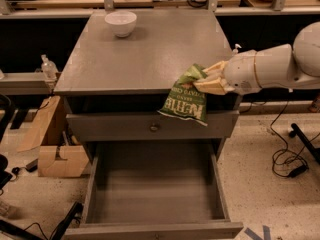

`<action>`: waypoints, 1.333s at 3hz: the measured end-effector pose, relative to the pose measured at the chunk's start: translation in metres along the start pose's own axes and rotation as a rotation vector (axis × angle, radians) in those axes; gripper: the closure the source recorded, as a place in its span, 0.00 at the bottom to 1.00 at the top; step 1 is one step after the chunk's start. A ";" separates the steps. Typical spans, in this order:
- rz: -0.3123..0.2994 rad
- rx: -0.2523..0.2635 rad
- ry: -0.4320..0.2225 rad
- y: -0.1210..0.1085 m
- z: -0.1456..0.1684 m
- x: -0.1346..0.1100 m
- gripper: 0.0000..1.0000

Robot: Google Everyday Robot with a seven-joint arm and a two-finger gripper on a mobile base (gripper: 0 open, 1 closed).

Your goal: Pick green jalapeno chip bag from middle drawer and place on counter

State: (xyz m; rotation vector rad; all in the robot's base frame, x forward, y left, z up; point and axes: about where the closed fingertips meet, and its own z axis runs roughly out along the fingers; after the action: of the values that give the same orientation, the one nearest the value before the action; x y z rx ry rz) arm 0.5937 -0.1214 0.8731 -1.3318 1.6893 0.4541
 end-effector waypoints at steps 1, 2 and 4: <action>-0.022 0.052 0.014 -0.029 -0.016 -0.037 1.00; -0.038 0.122 -0.001 -0.064 -0.031 -0.074 1.00; -0.046 0.248 -0.171 -0.137 0.011 -0.077 1.00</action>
Offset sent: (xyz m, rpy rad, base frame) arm 0.0770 -0.0129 0.1534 -0.0052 -0.1770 -0.1470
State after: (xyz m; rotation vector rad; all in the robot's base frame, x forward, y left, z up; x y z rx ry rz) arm 0.7230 -0.1170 0.9633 -1.1161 1.5167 0.3108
